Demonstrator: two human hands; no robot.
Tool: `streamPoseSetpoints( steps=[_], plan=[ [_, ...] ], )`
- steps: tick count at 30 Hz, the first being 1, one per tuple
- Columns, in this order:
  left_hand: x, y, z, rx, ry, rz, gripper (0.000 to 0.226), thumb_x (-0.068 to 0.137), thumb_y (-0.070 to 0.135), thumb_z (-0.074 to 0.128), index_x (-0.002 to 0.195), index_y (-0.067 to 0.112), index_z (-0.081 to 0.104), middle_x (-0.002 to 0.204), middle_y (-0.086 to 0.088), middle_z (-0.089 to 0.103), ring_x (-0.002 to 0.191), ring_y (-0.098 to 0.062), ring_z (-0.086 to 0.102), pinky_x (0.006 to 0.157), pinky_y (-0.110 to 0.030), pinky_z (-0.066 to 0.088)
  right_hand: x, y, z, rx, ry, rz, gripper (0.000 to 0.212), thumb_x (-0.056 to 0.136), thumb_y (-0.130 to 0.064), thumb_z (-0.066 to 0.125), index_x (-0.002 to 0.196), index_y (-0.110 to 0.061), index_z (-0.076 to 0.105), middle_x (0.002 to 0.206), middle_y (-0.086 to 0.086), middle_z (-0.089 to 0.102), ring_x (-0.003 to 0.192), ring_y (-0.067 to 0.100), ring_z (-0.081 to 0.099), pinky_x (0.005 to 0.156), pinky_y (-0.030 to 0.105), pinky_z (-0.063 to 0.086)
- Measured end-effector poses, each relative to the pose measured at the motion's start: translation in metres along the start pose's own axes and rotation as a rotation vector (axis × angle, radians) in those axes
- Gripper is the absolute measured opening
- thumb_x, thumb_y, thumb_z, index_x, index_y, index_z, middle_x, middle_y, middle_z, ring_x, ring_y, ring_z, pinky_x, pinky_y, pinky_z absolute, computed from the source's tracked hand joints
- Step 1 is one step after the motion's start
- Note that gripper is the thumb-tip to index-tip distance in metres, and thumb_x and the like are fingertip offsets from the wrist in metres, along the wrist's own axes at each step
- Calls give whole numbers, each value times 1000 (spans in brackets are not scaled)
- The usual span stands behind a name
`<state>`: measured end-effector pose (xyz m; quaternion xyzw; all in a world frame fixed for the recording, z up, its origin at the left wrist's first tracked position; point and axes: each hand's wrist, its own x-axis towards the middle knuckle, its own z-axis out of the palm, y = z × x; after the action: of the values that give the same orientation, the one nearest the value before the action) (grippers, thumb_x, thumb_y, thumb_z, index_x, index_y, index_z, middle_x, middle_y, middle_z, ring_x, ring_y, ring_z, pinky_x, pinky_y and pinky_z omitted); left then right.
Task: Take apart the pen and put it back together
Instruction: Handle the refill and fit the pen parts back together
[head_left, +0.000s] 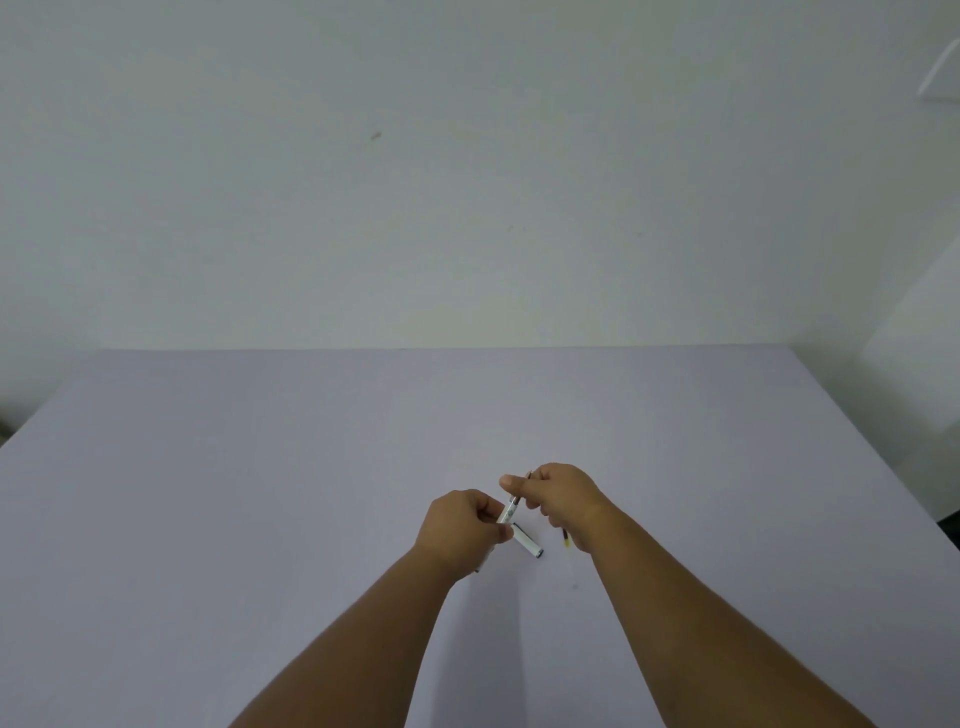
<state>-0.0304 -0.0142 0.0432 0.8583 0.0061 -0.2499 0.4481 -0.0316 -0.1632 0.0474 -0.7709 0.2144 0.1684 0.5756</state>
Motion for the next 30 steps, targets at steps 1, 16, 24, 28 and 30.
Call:
streamPoseSetpoints(
  steps=[1, 16, 24, 28, 30],
  plan=[
    [0, 0, 0, -3, 4, -3, 8, 81, 14, 70, 82, 19, 64, 72, 4, 61, 60, -9, 56, 42, -14, 40, 0, 1, 1, 8, -11, 5, 27, 82, -39, 68, 73, -16, 58, 81, -2, 60, 65, 10, 43, 62, 22, 37],
    [4, -3, 1, 49, 23, 16, 8, 80, 16, 70, 81, 20, 63, 71, 7, 59, 67, -14, 57, 55, -20, 45, 4, 4, 7, 0, 83, -38, 32, 81, -36, 69, 65, -14, 54, 78, 0, 63, 63, 11, 47, 63, 24, 39],
    [9, -2, 2, 53, 53, 13, 10, 79, 16, 71, 86, 18, 64, 74, 6, 59, 72, -16, 58, 63, -26, 48, 6, 1, 8, 28, 75, -41, 24, 82, -31, 69, 69, -14, 59, 78, -2, 64, 66, 10, 49, 72, 29, 41],
    [9, -1, 0, 24, 64, 5, 9, 80, 15, 71, 85, 18, 63, 74, 5, 60, 66, -16, 58, 50, -18, 46, 6, -1, 6, 93, 19, 9, 25, 85, -37, 65, 85, -12, 64, 86, 0, 62, 71, 13, 48, 69, 26, 42],
    [10, -1, -2, 24, 71, 8, 9, 80, 15, 71, 85, 18, 64, 73, 6, 60, 64, -14, 57, 49, -19, 46, 6, 0, 4, 130, 0, -25, 19, 87, -27, 63, 95, -10, 68, 89, 1, 65, 71, 12, 48, 66, 23, 42]
  ],
)
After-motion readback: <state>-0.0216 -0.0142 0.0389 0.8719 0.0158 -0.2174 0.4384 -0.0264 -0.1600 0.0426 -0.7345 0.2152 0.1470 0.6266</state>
